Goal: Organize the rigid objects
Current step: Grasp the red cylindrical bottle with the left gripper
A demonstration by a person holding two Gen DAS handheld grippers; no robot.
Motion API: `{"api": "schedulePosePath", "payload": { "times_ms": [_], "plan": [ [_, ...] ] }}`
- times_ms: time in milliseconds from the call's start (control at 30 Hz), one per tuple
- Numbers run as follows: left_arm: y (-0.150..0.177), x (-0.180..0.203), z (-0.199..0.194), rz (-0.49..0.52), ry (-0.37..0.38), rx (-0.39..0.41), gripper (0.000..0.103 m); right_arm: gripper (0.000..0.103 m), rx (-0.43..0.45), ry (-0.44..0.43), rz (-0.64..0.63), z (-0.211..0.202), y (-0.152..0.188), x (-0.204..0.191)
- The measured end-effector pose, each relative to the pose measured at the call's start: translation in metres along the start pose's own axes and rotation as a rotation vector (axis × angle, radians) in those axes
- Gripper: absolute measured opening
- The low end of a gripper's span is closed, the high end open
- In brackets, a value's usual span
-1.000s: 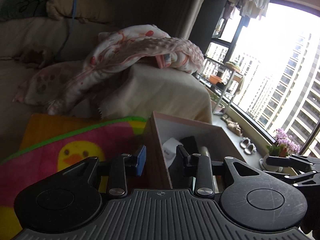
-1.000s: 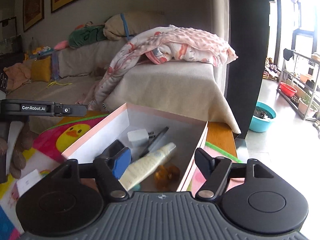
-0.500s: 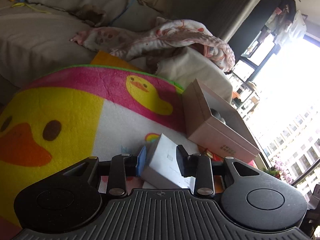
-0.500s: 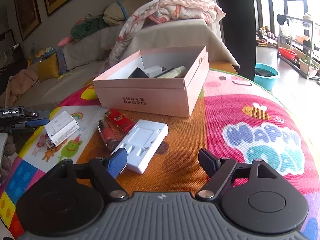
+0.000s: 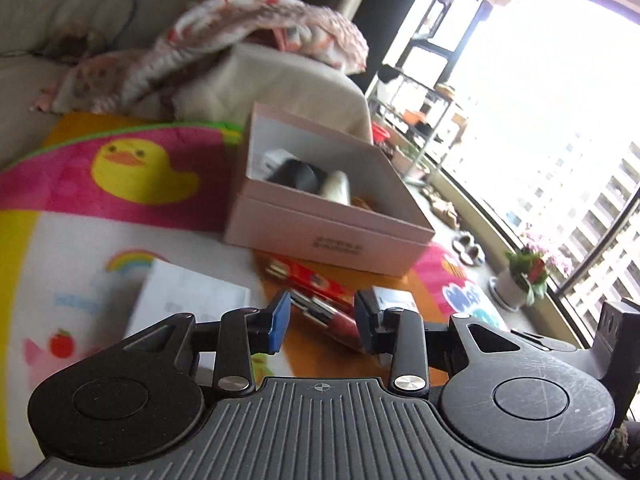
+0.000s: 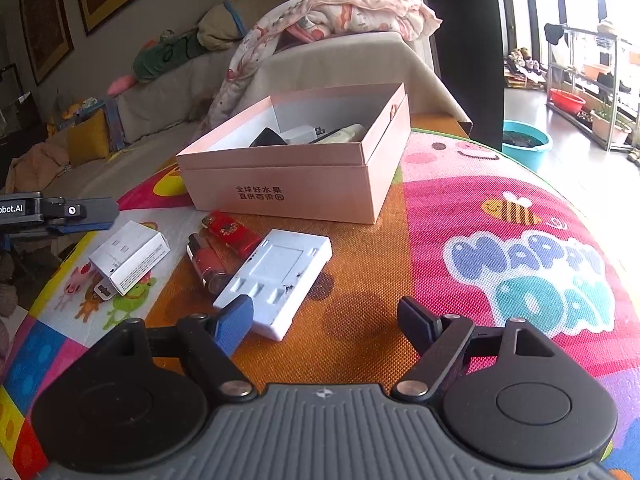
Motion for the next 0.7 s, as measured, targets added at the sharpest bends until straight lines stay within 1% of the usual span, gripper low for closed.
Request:
{"api": "schedulePosePath", "payload": {
  "times_ms": [100, 233, 333, 400, 467, 533, 600, 700],
  "plan": [
    [-0.006, 0.007, 0.028, 0.001, -0.076, -0.054, 0.039, 0.080, 0.011, 0.010, 0.019, -0.002, 0.000, 0.003],
    [-0.010, 0.009, 0.054, 0.001, -0.116, -0.105, 0.039, 0.080, 0.027, 0.004, 0.046, -0.004, 0.000, 0.007],
    [-0.010, 0.015, 0.065, 0.046, -0.151, -0.103, 0.042, 0.080, 0.030, -0.005, 0.060, -0.004, -0.001, 0.009],
    [-0.009, 0.020, 0.067, 0.093, -0.180, -0.092, 0.043, 0.080, 0.029, -0.013, 0.070, -0.004, -0.001, 0.010],
    [-0.007, 0.023, 0.068, 0.129, -0.189, -0.093, 0.043, 0.080, 0.028, -0.019, 0.077, -0.003, -0.001, 0.011],
    [-0.004, 0.025, 0.069, 0.141, -0.173, -0.106, 0.043, 0.080, 0.030, -0.021, 0.081, -0.003, -0.001, 0.012],
    [-0.002, 0.027, 0.069, 0.171, -0.180, -0.098, 0.043, 0.080, 0.028, -0.019, 0.082, -0.003, -0.001, 0.011],
    [-0.002, 0.024, 0.068, 0.170, -0.182, -0.090, 0.044, 0.080, 0.028, -0.017, 0.082, -0.002, -0.001, 0.011]
  ]
}}
Point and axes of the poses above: each gripper's, at about its wrist camera, not at the fingertips, and z roughly the way its jaws point, x to its right, y to its underside, the point moved 8 cm from there along z, roughly the way its jaws point, and after that the axes turned 14 degrees about -x, right-handed, at the moved point
